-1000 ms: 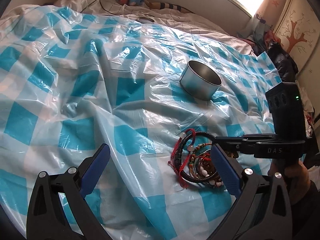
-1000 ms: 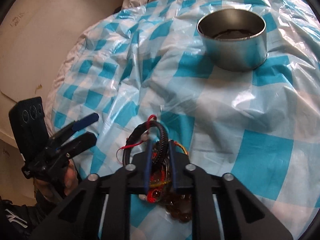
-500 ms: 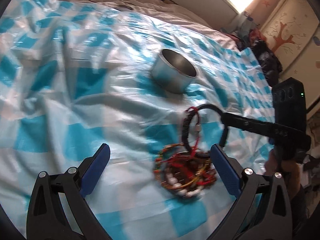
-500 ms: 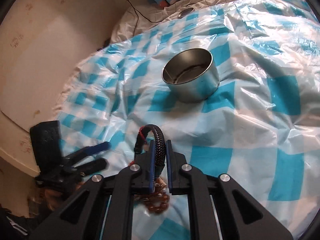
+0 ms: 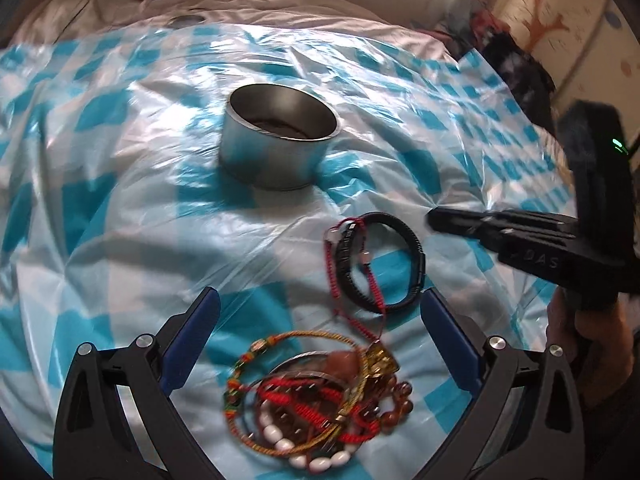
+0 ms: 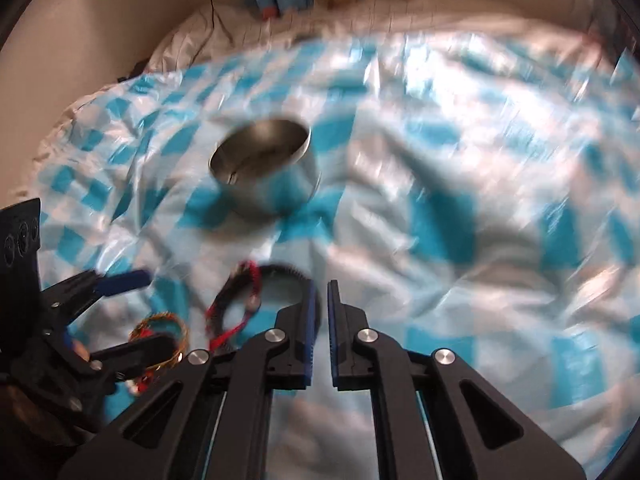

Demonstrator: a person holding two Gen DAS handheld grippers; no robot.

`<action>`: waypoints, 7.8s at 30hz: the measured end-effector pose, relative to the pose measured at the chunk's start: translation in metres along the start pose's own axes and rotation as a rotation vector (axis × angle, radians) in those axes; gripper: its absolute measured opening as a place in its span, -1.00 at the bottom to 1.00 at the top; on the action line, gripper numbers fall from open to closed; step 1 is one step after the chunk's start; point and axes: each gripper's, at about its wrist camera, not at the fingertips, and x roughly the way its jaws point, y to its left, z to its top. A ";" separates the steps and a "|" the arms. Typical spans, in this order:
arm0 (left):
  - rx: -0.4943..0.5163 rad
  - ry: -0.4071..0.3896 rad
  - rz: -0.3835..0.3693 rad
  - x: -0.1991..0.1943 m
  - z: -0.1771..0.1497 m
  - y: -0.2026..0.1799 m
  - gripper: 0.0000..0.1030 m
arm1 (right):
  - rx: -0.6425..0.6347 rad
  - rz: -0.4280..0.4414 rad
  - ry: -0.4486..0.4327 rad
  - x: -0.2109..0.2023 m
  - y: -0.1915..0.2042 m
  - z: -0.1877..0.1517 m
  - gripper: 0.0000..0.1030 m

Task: Organize jewelry
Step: 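Lift the black cord bracelet with the right tool while the left tool grasps the red string bracelet, then carry the red string bracelet in the left tool over the silver tin, then open the left tool to drop the red string bracelet into the tin, then lower the black cord bracelet into the tin and open the right tool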

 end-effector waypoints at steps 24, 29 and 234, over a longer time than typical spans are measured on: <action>0.039 0.013 -0.176 0.015 0.036 -0.016 0.85 | -0.189 -0.312 -0.047 -0.008 0.004 -0.017 -0.85; 0.051 0.083 -0.231 0.042 0.038 -0.046 0.85 | -0.207 -0.380 -0.055 -0.015 -0.002 -0.024 -0.85; -0.256 -0.174 -0.032 -0.028 0.120 0.128 0.40 | -0.439 0.000 -0.279 0.045 0.079 0.126 -0.72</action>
